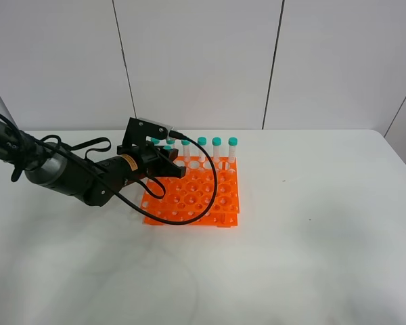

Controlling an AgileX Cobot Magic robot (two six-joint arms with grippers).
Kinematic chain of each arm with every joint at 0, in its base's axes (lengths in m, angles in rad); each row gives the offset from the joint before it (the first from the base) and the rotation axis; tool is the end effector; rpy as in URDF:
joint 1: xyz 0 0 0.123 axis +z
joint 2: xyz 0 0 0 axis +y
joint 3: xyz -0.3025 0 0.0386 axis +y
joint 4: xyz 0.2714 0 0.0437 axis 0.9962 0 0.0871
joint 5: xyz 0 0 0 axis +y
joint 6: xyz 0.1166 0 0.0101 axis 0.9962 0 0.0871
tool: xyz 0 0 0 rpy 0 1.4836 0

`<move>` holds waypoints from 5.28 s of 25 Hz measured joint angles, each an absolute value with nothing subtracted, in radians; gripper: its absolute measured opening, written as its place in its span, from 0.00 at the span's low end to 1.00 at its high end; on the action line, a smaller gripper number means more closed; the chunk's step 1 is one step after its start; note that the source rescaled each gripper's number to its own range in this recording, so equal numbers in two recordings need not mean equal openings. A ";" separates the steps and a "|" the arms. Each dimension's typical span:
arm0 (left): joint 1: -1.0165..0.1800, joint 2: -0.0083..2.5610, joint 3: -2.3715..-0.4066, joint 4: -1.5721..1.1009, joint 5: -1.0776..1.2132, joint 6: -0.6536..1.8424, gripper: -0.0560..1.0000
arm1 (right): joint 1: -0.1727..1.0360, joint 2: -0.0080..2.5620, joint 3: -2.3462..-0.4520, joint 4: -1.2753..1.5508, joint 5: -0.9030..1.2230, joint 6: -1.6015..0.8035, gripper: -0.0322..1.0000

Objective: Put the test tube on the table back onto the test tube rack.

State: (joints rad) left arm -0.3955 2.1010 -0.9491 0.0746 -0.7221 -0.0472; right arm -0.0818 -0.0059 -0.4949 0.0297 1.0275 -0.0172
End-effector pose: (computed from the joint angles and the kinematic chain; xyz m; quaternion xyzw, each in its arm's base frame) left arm 0.4099 -0.1774 0.0948 0.1780 0.7979 -0.1303 0.5609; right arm 0.0204 0.0013 0.2786 0.0269 0.8437 -0.0117 0.5360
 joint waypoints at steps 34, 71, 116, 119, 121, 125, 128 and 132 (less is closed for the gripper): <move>-0.396 2.026 -0.950 0.082 -0.701 -0.081 0.20 | -0.082 -0.006 -0.495 0.030 1.028 -0.017 0.86; -0.137 1.327 -0.784 0.215 0.339 -0.150 1.00 | -0.082 -0.006 -0.495 0.030 1.028 -0.017 0.86; -0.090 0.125 -0.504 -0.163 1.062 0.186 1.00 | -0.082 -0.006 -0.495 0.031 1.028 -0.017 0.86; -0.072 0.080 -0.499 -0.164 1.072 0.186 1.00 | -0.082 -0.006 -0.495 0.031 1.028 -0.017 0.86; -0.058 0.035 -0.499 -0.164 1.072 0.186 1.00 | -0.082 -0.006 -0.495 0.031 1.028 -0.017 0.86; -0.047 -0.004 -0.499 -0.166 1.073 0.186 1.00 | -0.082 -0.006 -0.495 0.031 1.028 -0.017 0.86; -0.047 -0.005 -0.499 -0.166 1.073 0.184 1.00 | -0.082 -0.006 -0.495 0.031 1.028 -0.017 0.86; -0.047 -0.005 -0.499 -0.166 1.073 0.184 1.00 | -0.082 -0.006 -0.495 0.031 1.028 -0.017 0.86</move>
State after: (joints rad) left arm -0.0466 -0.0051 -0.4988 -0.1658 1.0731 0.1839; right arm -0.0818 -0.0059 -0.4949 0.0305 1.0275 -0.0172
